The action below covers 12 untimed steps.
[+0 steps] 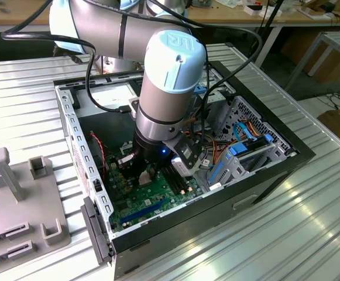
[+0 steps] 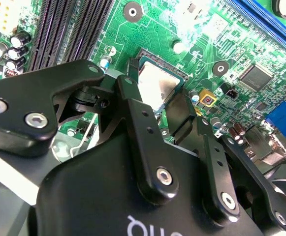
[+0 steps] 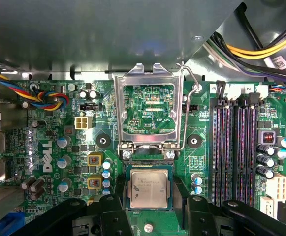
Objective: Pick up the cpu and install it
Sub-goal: 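Place the cpu into insertion slot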
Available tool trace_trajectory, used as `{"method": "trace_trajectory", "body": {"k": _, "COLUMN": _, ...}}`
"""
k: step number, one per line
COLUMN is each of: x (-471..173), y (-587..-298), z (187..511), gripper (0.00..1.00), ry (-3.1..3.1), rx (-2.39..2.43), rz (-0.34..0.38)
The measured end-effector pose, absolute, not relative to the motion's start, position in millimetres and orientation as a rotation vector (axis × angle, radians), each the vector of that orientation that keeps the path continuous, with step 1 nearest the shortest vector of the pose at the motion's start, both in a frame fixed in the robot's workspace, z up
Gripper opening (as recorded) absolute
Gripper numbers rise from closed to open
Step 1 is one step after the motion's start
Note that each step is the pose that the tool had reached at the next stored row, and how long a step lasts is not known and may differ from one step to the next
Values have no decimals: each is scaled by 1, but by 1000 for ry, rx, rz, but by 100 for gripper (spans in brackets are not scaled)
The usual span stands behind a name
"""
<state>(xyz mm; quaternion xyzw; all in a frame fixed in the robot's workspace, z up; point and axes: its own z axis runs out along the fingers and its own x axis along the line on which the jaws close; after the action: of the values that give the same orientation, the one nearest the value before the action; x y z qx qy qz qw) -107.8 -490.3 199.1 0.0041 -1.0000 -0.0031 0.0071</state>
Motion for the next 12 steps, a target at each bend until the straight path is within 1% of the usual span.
{"method": "trace_trajectory", "body": {"k": 4, "x": -108, "y": -490, "z": 199, "gripper": 47, "ry": -3127, "rx": 13, "rz": -10}}
{"method": "trace_trajectory", "body": {"k": 6, "x": -108, "y": -490, "z": 199, "gripper": 61, "ry": -3127, "rx": 13, "rz": -10}}
{"method": "trace_trajectory", "body": {"k": 12, "x": -109, "y": -490, "z": 199, "gripper": 61, "ry": -3127, "rx": 13, "rz": -10}}
